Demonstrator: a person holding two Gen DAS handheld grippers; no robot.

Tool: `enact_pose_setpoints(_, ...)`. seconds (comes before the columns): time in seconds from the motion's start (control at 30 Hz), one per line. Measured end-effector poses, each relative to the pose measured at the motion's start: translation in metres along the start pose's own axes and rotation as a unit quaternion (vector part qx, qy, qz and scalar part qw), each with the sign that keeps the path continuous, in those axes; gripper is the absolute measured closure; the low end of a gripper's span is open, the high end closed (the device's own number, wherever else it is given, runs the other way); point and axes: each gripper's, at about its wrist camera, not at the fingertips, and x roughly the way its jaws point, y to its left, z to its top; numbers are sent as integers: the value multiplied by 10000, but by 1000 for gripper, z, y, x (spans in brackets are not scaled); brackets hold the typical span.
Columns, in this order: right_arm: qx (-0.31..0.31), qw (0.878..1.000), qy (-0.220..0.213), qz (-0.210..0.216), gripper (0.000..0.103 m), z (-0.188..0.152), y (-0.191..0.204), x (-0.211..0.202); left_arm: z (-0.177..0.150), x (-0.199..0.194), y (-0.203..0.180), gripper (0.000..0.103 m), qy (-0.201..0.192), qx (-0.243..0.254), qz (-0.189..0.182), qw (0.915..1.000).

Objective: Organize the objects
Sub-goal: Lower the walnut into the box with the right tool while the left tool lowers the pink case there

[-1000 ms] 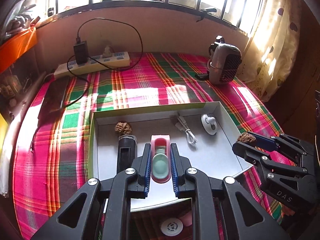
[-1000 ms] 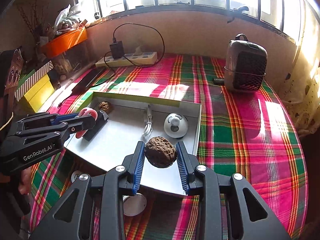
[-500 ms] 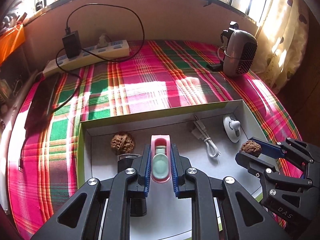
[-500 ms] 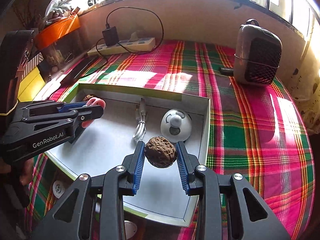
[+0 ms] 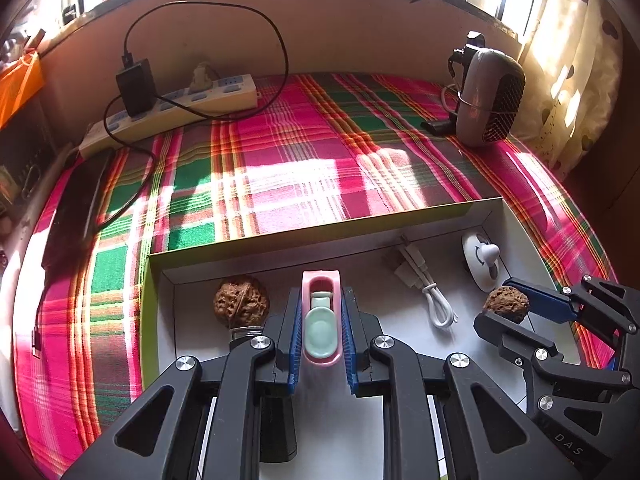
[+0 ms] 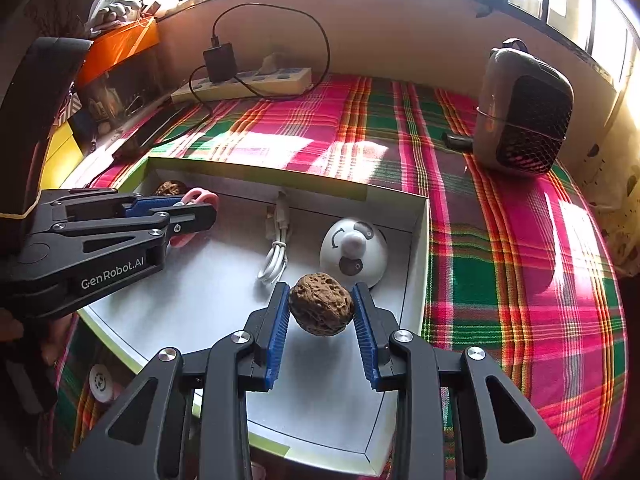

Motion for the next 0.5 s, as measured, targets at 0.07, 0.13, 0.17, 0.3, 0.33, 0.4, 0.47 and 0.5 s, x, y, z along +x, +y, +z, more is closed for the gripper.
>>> enact_pose_setpoints(0.07, -37, 10000, 14, -17, 70, 0, 2, 2, 1, 1, 0, 87, 27, 15, 18, 10000)
enact_pose_setpoints(0.13, -95, 9999, 24, -62, 70, 1, 4, 4, 1, 3, 0, 87, 65, 31, 53, 10000)
enact_pose_setpoints(0.17, -134, 9999, 28, -95, 70, 1, 5, 4, 0, 4, 0, 87, 70, 26, 59, 10000)
enact_pose_setpoints(0.3, -173, 9998, 33, -117, 70, 0, 6, 7, 1, 5, 1, 87, 52, 3, 47, 10000)
enact_pose_setpoints(0.33, -184, 9997, 23, -129, 70, 0, 6, 7, 1, 5, 1, 87, 51, 19, 59, 10000)
enact_pose_setpoints(0.4, -200, 9997, 21, -144, 70, 0, 6, 8, 1, 5, 2, 87, 51, 12, 58, 10000)
enact_pose_setpoints(0.47, -214, 9996, 20, -155, 70, 0, 7, 8, 1, 5, 2, 87, 53, 7, 63, 10000)
enact_pose_setpoints(0.5, -223, 9996, 19, -164, 70, 0, 7, 8, 1, 6, 2, 87, 55, 1, 64, 10000)
